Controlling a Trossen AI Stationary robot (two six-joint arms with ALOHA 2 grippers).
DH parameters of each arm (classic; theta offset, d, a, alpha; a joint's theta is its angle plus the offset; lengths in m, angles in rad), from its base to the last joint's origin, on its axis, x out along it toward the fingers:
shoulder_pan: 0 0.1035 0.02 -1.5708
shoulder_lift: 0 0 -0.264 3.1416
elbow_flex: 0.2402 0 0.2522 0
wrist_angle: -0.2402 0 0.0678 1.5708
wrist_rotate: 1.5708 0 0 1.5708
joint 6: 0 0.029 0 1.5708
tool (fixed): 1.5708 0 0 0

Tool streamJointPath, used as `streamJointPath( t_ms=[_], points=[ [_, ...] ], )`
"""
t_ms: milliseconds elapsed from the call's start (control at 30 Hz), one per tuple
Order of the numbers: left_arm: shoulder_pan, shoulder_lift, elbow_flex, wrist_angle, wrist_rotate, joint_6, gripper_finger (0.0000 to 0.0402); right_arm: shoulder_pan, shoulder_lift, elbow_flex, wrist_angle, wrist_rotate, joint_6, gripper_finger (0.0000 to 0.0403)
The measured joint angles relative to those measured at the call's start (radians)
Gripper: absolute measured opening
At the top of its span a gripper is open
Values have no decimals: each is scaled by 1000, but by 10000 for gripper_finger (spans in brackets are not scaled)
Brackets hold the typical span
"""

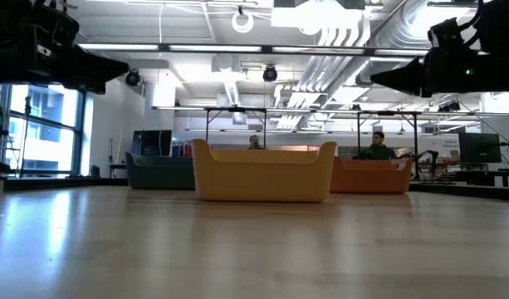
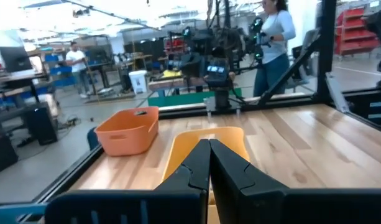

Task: Sort silverware by color (type)
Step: Return to Home Position

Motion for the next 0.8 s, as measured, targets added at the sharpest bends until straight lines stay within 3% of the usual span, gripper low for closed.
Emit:
streamJointPath(
  t_ms=[400, 600, 733, 800],
  points=[
    [0, -5, 0, 2, -243, -100, 1, 6, -303, 0, -229, 113, 87, 0],
    [-23, -5, -1, -30, -223, -200, 1, 6, -513, 0, -407, 138, 83, 0],
    [-49, -6, -1, -2, -332, -159, 1, 6, -518, 0, -458, 153, 88, 0],
    [-59, -5, -1, 7, -339, -158, 1, 6, -524, 0, -471, 162, 88, 0]
  ],
)
